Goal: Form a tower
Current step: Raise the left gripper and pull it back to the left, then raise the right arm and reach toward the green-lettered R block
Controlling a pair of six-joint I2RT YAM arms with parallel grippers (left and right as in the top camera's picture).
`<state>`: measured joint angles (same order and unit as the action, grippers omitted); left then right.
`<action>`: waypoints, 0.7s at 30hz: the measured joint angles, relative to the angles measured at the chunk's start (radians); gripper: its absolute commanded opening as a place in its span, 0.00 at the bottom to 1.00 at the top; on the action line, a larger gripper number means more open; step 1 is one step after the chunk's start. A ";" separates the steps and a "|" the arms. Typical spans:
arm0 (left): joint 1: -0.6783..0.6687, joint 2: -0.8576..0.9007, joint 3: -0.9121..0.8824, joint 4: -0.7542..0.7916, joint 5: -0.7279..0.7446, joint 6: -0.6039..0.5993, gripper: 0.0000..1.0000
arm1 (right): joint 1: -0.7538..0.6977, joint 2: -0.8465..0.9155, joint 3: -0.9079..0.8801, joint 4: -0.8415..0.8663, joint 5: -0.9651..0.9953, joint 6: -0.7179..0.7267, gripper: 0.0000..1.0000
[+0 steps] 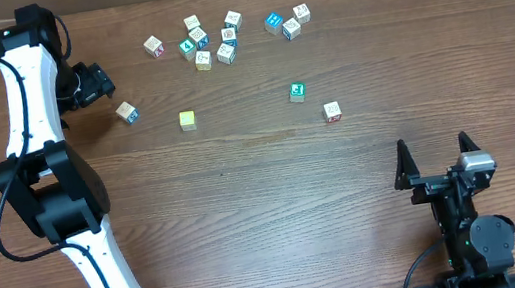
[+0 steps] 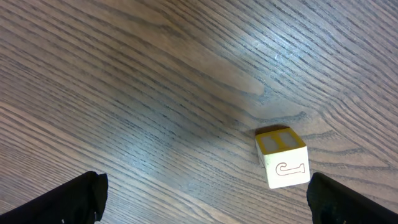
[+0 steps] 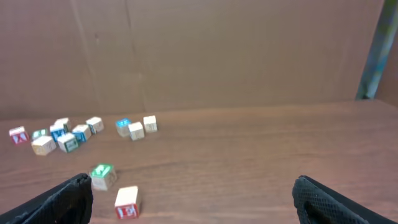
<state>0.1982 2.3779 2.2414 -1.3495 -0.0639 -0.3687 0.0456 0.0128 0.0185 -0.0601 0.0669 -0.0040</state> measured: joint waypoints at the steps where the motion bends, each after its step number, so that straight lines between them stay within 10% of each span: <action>1: 0.000 0.000 0.000 0.000 0.000 0.000 1.00 | 0.000 0.000 0.000 0.005 -0.002 0.001 1.00; 21: 0.000 0.000 0.000 0.000 0.000 0.000 1.00 | 0.000 0.024 0.227 -0.156 -0.142 0.098 1.00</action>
<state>0.1982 2.3779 2.2414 -1.3495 -0.0639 -0.3687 0.0452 0.0364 0.2451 -0.2157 -0.0746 0.0937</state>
